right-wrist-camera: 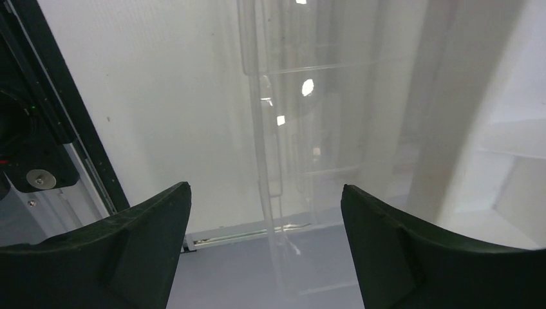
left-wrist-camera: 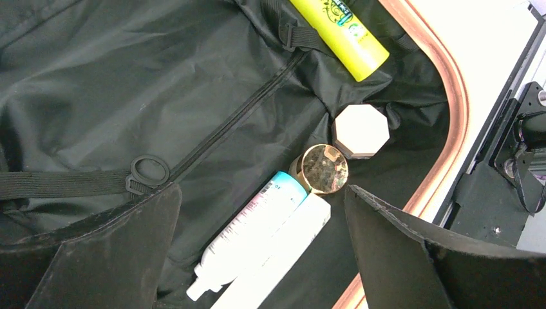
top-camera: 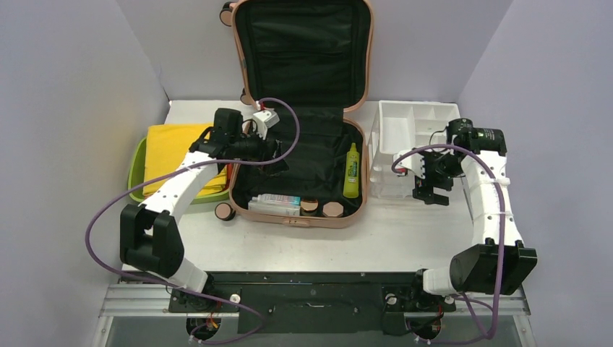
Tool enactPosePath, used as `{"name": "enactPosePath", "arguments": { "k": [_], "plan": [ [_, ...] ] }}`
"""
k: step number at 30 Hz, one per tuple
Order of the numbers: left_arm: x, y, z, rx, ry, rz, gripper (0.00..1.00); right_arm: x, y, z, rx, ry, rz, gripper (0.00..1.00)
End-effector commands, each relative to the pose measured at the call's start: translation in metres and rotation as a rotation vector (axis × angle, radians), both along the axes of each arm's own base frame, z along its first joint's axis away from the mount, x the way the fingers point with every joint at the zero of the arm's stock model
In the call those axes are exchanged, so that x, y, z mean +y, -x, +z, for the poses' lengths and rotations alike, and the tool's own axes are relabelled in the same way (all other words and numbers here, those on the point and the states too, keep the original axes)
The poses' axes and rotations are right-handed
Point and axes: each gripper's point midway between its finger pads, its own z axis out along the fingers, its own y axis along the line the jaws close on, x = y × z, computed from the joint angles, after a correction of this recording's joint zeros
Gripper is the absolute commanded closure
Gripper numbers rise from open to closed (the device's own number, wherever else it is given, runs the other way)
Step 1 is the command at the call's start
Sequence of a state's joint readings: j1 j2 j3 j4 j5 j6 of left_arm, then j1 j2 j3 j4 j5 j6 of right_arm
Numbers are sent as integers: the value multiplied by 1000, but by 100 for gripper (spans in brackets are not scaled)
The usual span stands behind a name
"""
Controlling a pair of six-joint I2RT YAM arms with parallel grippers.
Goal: Open, take out, and arrange the luggage
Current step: Adjust the storage box in the drawer.
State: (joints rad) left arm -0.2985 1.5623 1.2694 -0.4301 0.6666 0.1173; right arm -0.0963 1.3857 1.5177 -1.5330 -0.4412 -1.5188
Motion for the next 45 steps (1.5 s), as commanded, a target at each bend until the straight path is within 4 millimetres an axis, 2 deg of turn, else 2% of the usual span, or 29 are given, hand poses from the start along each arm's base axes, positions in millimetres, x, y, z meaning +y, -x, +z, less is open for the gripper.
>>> {"name": "enactPosePath", "arguments": {
  "k": [1, 4, 6, 9, 12, 17, 18, 20, 24, 32, 40, 42, 44, 45],
  "plan": [
    [4, 5, 31, -95, 44, -15, 4, 1, 5, -16, 16, 8, 31, 20],
    [6, 5, 32, -103, 43, -13, 4, 0, 1, -27, -2, 14, 12, 24],
    [7, 5, 32, -103, 42, -10, 4, 1, 0, -32, 14, 8, 7, 32],
    [7, 5, 29, -92, 40, -10, 4, 7, 3, -36, 52, -7, 11, 53],
    [7, 5, 25, -87, 35, -5, 4, 12, 10, -33, 75, -29, 20, 70],
    [7, 4, 23, -87, 33, -2, 4, 16, 22, -26, 52, -20, 33, 84],
    [7, 4, 24, -87, 35, -1, 4, 17, 25, -28, 57, -17, 35, 92],
    [7, 3, 26, -92, 37, 0, 4, 17, 29, -28, 48, -13, 30, 99],
    [7, 3, 27, -94, 40, 1, 4, 15, 33, -31, 26, 4, 24, 100],
    [6, 2, 28, -96, 46, 0, 4, 2, 26, -34, 1, 74, 13, 100],
    [6, 2, 28, -97, 45, 1, 4, -3, 28, -30, -11, 104, 21, 97],
    [6, 1, 27, -95, 46, 2, 4, -5, 29, -31, -11, 114, 21, 94],
    [5, 1, 27, -91, 48, 2, 4, -6, 29, -31, -10, 124, 21, 81],
    [5, 1, 27, -90, 49, 4, 4, -7, 29, -30, -11, 125, 17, 68]
  ]
}}
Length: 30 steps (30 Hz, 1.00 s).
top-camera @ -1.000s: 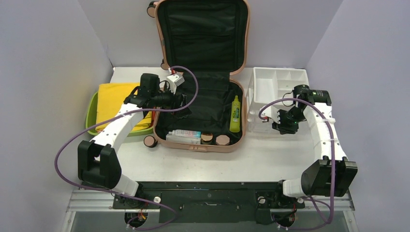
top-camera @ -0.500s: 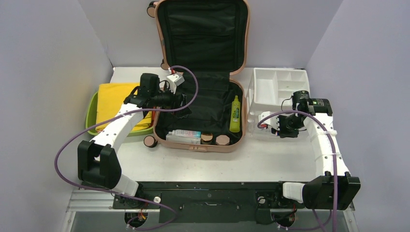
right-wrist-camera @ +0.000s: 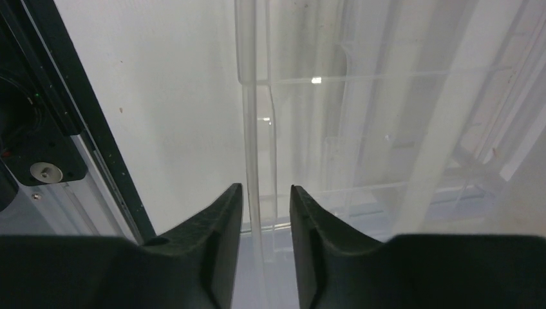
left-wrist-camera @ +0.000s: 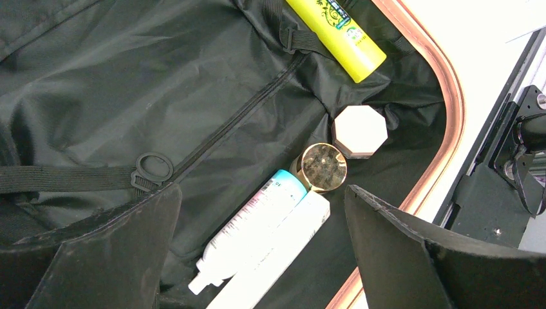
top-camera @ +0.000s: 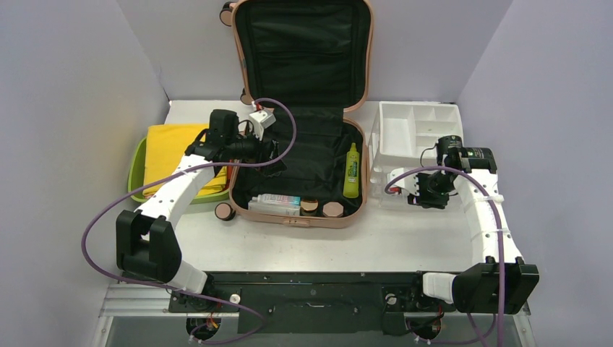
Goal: Open, take out, and arrange the luggage
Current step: Adjust the storage box in the drawer.
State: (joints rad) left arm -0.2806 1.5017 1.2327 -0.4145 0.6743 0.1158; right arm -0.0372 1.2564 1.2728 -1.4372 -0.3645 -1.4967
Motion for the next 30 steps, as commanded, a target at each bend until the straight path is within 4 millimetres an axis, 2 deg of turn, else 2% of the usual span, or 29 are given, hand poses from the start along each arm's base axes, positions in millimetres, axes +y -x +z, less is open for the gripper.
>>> {"name": "enactPosePath", "arguments": {
  "k": [1, 2, 4, 8, 11, 15, 19, 20, 22, 23, 26, 30],
  "plan": [
    [-3, -5, 15, -54, 32, -9, 4, -9, -2, 9, -46, 54, -8, 63],
    [-3, -5, 15, -54, 31, -8, 4, -8, -2, 10, -47, 51, -10, 54],
    [-2, -5, 16, -56, 31, -8, 4, -6, -1, 14, -56, 39, -9, 47],
    [-2, -5, 16, -60, 28, -11, 4, 1, 1, 27, -84, 1, -2, 42],
    [1, -6, 21, -80, 16, -17, 4, 11, 0, 48, -124, -56, -7, 39],
    [12, -6, 30, -118, -25, -13, 4, 22, -14, 84, -226, -157, -97, 38],
    [28, -3, 32, -130, -90, -2, 4, 23, -49, 114, -401, -241, -259, 38],
    [35, -3, 30, -122, -106, 14, 4, 21, -64, 124, -490, -257, -284, 38],
    [46, -2, 27, -125, -134, 39, 4, 14, -81, 135, -603, -265, -361, 37],
    [49, -2, 26, -125, -143, 49, 4, 12, -84, 140, -638, -284, -397, 35],
    [63, -4, 18, -121, -196, 76, 4, 3, -106, 145, -741, -275, -444, 31],
    [68, -1, 7, -112, -248, 37, 4, 0, -125, 147, -752, -260, -446, 29]
  ]
}}
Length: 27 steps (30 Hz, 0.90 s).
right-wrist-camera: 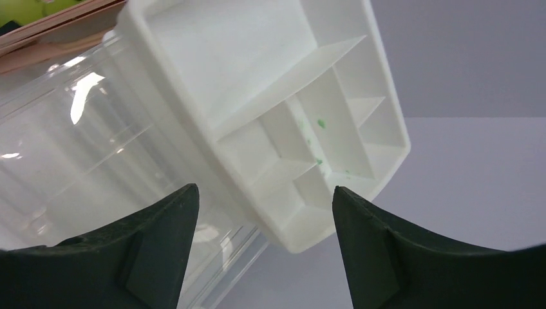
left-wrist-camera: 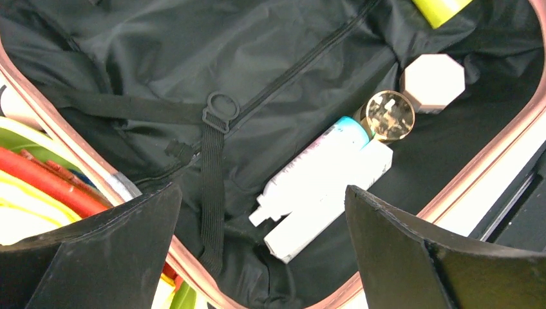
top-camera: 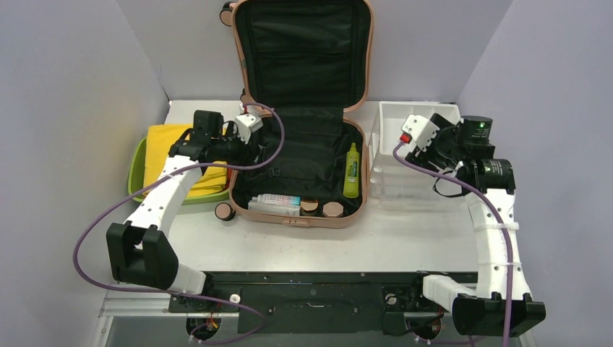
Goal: Open, take out, and arrange the luggage
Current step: Adjust the storage box in the drawer, then adjust the makeup in the opened luggage.
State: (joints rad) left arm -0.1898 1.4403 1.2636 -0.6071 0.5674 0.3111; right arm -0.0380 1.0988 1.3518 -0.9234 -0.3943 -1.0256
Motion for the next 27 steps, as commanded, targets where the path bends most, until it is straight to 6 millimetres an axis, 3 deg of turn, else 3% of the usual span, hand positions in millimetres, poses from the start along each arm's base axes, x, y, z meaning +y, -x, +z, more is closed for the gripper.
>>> {"name": "enactPosePath", "arguments": {
  "k": [1, 6, 8, 15, 19, 24, 27],
  "plan": [
    [10, -2, 3, -43, -79, -36, 4, -4, -42, 29, -122, -29, -63, 29],
    [8, -8, -25, 22, -146, -115, 4, 35, -58, 36, 27, -221, -30, 26],
    [6, -1, -33, 58, -184, -195, 4, 49, -63, 42, 56, -221, 5, 24],
    [0, 5, -49, 23, -333, -483, 4, 82, -50, 43, 157, -162, 153, 23],
    [-5, 22, -77, 49, -413, -635, 4, 106, -34, 35, 185, -127, 306, 23],
    [-11, 48, -106, 34, -460, -788, 4, 133, -34, 14, 225, -154, 305, 24],
    [-12, 52, -118, 14, -474, -847, 4, 140, -30, -3, 258, -135, 308, 24]
  ]
}}
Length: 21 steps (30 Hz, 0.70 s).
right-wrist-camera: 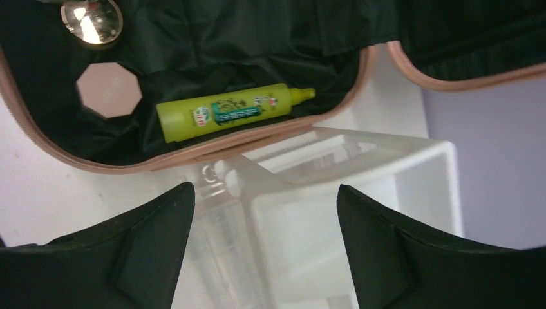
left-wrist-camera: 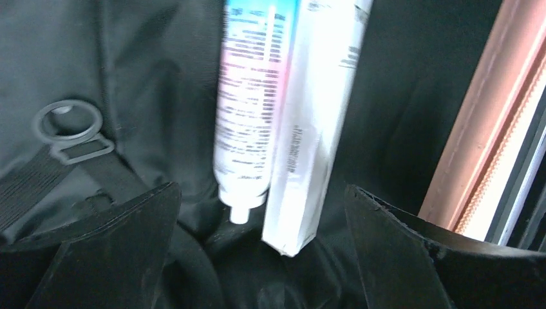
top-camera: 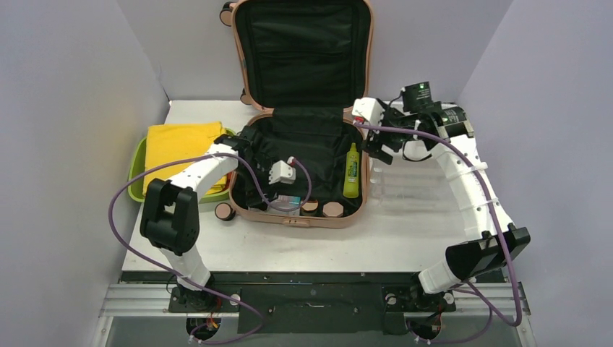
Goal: Open, take out, and arrange the luggage
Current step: Adjust the makeup in the opened luggage.
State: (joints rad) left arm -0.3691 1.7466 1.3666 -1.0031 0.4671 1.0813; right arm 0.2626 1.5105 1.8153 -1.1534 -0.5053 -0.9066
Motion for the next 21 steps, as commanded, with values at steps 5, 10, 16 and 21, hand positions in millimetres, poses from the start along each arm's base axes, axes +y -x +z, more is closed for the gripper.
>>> {"name": "enactPosePath", "arguments": {
  "k": [5, 10, 16, 21],
  "plan": [
    [-1, -1, -39, -17, -44, -164, 3, 14, -1, -19, 23, 31, 3, 24],
    [-9, -4, -65, 11, -49, -189, 4, 11, -15, -21, 8, 56, -30, 24],
    [-18, -15, -82, 9, -66, -208, 26, 8, -24, -29, 18, 75, -53, 24],
    [-21, -21, -89, 32, -86, -209, 46, 2, -32, -26, 6, 74, -85, 24]
  ]
}}
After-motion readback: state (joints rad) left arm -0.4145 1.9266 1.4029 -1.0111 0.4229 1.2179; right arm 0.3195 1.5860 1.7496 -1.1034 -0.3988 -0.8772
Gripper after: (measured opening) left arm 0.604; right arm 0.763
